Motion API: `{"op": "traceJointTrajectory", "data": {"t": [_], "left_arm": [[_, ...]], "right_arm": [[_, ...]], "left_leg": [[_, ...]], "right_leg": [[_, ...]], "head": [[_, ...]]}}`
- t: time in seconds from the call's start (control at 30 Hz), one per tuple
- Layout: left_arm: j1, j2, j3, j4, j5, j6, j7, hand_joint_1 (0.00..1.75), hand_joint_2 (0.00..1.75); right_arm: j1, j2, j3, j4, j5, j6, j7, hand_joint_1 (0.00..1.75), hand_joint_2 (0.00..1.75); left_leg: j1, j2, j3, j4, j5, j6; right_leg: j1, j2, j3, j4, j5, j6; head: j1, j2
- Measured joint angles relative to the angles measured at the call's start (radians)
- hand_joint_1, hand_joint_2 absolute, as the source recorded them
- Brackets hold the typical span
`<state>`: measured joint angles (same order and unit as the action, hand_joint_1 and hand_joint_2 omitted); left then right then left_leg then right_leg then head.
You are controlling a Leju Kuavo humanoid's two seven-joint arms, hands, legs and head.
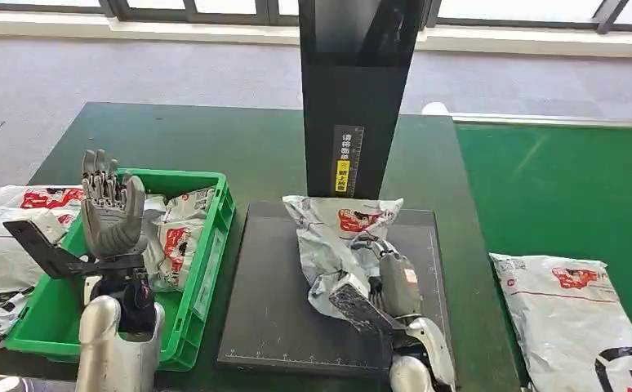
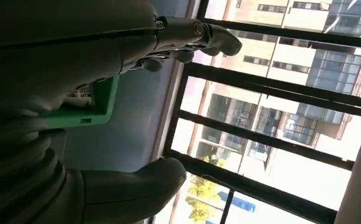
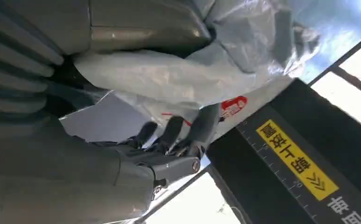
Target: Moved the parcel from conveyor to table for the left to box.
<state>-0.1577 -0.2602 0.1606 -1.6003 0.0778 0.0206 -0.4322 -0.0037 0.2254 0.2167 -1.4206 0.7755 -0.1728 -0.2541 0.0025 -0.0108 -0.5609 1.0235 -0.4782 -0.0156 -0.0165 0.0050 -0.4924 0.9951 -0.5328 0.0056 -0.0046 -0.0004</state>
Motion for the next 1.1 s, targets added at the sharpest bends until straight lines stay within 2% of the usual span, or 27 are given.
{"op": "traceJointTrajectory", "data": {"t": [0.27,0.47,0.67,0.77,0.83,1.1], "left_arm": [[0.006,0.0,0.0,-0.004,-0.003,0.002,0.0,0.0,1.75],[0.008,0.0,0.0,-0.005,-0.003,0.002,0.0,0.0,1.75],[0.009,0.0,0.0,-0.005,-0.003,0.002,0.0,0.0,1.75],[0.01,0.0,0.0,-0.005,-0.003,0.002,0.0,0.0,1.75],[0.012,0.0,0.0,-0.006,-0.003,0.002,0.0,0.0,1.75],[0.015,0.0,0.0,-0.013,-0.003,0.002,0.0,0.0,1.75]], "right_arm": [[-0.002,-0.008,0.005,0.025,-0.117,0.061,-0.056,0.0,0.0],[-0.002,-0.01,0.005,0.029,-0.131,0.067,-0.068,0.0,0.0],[-0.006,-0.015,0.005,0.025,-0.263,0.133,-0.145,0.0,0.0],[-0.005,-0.02,0.004,-0.004,-0.291,0.099,-0.204,0.0,0.0],[0.001,-0.022,0.003,-0.042,-0.282,0.036,-0.242,0.0,0.0],[0.014,-0.029,-0.003,-0.132,-0.279,-0.008,-0.257,0.0,0.0]], "left_leg": [[0.0,0.0,0.0,0.0,0.0,0.0],[0.0,0.0,0.0,0.0,0.0,0.0],[0.0,0.0,0.0,0.0,0.0,0.0],[0.0,0.0,0.0,0.0,0.0,0.0],[0.0,0.0,0.0,0.0,0.0,0.0],[0.0,0.0,0.0,0.0,0.0,0.0]], "right_leg": [[0.0,0.0,0.0,0.0,0.0,0.0],[0.0,0.0,0.0,0.0,0.0,0.0],[0.0,0.0,0.0,0.0,0.0,0.0],[0.0,0.0,0.0,0.0,0.0,0.0],[0.0,0.0,0.0,0.0,0.0,0.0],[0.0,0.0,0.0,0.0,0.0,0.0]], "head": [[0.0,0.0],[0.0,0.0],[0.0,0.0],[0.0,0.0],[0.0,0.0],[0.0,0.0]]}}
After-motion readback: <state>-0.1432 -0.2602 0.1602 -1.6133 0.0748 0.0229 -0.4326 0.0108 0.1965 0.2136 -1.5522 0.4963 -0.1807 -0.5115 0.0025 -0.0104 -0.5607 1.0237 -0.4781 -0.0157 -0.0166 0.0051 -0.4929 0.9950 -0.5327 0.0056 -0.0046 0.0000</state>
